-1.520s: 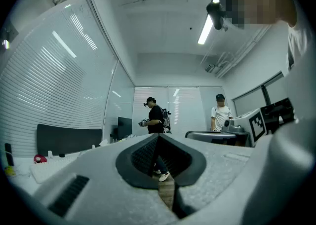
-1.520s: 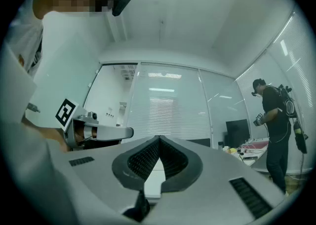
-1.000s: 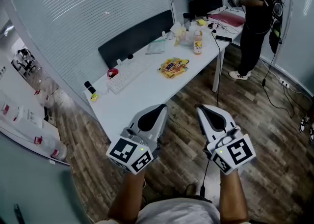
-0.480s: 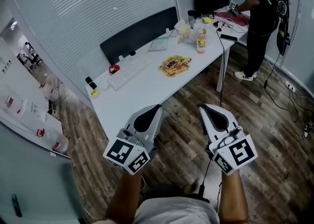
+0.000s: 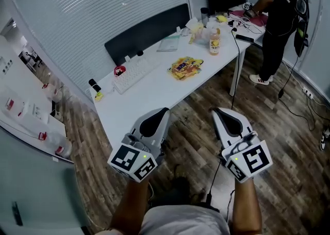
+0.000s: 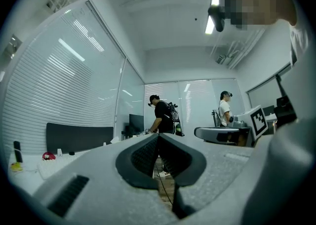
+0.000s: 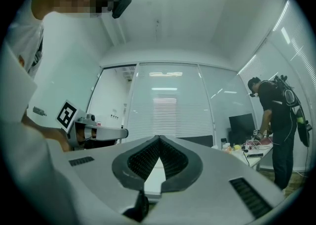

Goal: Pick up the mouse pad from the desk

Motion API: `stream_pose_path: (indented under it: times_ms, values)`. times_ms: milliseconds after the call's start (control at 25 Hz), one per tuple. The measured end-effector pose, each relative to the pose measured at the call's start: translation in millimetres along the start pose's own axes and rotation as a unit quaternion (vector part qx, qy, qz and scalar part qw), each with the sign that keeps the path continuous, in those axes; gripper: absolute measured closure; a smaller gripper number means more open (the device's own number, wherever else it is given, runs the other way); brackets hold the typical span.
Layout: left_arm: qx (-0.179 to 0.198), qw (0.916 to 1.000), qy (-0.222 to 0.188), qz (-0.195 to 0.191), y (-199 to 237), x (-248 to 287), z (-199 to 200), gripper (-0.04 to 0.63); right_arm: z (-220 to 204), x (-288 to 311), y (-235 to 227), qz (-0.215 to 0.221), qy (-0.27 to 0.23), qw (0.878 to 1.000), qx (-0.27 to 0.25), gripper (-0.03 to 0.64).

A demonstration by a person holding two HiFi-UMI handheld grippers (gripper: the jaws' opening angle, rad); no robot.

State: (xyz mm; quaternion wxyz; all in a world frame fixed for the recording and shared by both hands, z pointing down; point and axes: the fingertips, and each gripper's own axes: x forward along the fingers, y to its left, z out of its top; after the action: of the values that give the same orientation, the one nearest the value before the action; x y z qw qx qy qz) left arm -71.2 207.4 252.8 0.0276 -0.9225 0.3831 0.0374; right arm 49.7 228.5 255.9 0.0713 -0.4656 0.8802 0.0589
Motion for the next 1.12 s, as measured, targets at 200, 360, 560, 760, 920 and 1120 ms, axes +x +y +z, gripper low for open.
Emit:
stream_pose_path:
  times_ms: [200,360,560,760,920,1120]
  values:
    - [0.002,1.0000,-0.006,-0.005,21.7,23.8,-5.4,0.580,-4.6,23.2,-17.4,-0.003,0.007,1.000,-0.013,0.604]
    - [-0.005,0.9999,-0.012,-0.006,50.3,43.2,-9.5,0.580,-12.3,50.9,-31.4,-0.002,0.020,1.000,-0.022,0.604]
    - [-0.009,0.9998,-0.015,-0.010,92.4,66.3,-10.3,0.580,-20.6,92.3,-46.7,-0.007,0.032,0.999,-0.026,0.604]
    - [-0.006,0.9997,-0.012,-0.019,133.9,96.1,-13.5,0.580,-30.9,133.3,-68.0,-0.021,0.039,0.999,-0.023,0.604]
    - [-0.012,0.9995,-0.006,-0.027,168.8,121.9,-24.3,0.580,-43.2,166.0,-88.2,-0.036,0.049,0.998,-0.023,0.604]
    - [-0.017,0.9992,-0.003,-0.035,209.3,148.2,-34.3,0.580,-54.3,205.8,-107.8,-0.051,0.061,0.996,-0.028,0.604]
